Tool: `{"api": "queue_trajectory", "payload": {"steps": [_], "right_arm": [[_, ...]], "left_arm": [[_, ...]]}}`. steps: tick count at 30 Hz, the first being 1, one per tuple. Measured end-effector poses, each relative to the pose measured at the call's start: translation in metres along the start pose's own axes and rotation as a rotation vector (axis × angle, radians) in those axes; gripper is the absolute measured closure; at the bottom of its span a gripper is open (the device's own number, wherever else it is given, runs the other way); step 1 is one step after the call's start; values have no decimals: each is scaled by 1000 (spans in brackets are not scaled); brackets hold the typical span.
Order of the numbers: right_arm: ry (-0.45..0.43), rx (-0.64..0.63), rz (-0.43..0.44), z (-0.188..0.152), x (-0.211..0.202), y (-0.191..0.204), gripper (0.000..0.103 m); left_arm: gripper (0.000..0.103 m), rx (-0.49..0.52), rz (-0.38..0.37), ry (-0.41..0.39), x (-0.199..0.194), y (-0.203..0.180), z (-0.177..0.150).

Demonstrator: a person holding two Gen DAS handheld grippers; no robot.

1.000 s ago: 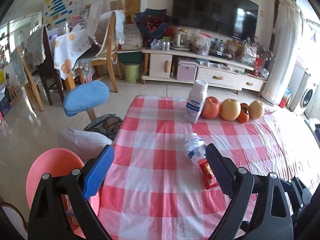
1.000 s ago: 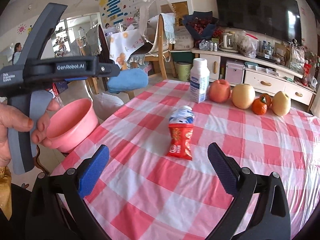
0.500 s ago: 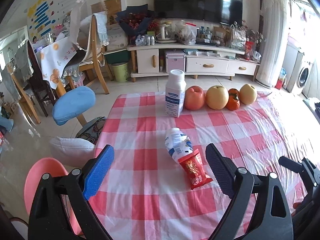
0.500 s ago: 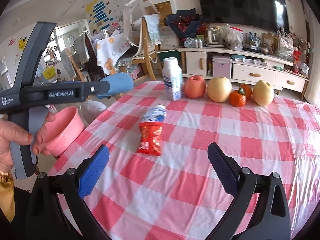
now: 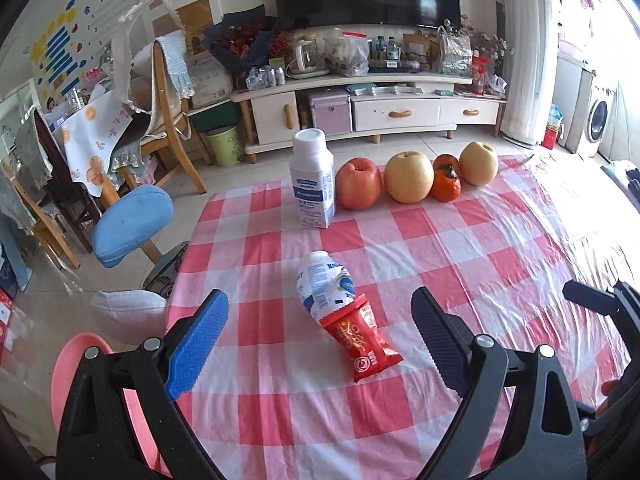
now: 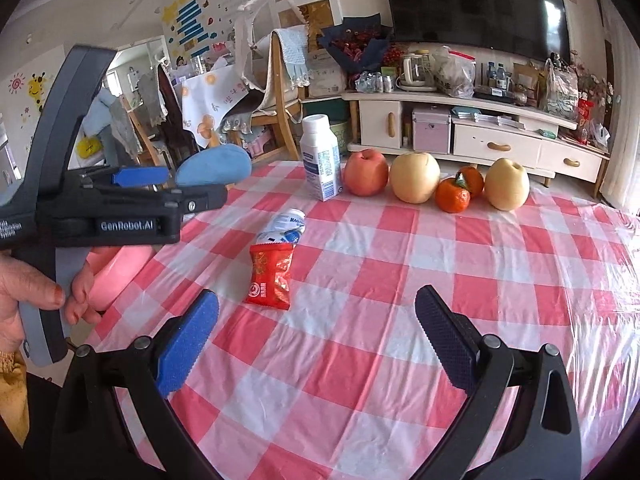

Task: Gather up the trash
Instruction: 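Grasp the red candy packet with the left tool and lift it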

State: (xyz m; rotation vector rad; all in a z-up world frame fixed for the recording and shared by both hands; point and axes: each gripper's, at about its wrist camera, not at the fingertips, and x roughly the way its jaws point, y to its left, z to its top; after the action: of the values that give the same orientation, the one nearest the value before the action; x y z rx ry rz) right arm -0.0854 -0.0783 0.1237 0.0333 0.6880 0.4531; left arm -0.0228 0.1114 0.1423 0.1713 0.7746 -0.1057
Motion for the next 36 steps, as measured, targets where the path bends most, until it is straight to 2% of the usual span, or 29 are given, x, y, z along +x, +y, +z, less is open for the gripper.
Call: {"api": "queue_trajectory", "payload": {"steps": [9,13,22,26,33,36], "right_arm": [[-20,57,-9,8,-9,-24,4],[-9,82,-6,8,-10,-34,4],[21,102,-3,7,-4,-46,4],[36,114,-10,5,-2,-51,4],[74,175,-11,2,3,-66,4],[89,191,-12,1,5,-70,4]], "left_arm": [[11,5,-22,51,14,-7,1],[11,34,-10,82,23,-14,-1],[11,42,-34,127,38,-19,2],[11,-40,-82,141,43,-3,5],[11,-152,-60,191,62,29,7],[11,-208,-111,223,73,32,6]]}}
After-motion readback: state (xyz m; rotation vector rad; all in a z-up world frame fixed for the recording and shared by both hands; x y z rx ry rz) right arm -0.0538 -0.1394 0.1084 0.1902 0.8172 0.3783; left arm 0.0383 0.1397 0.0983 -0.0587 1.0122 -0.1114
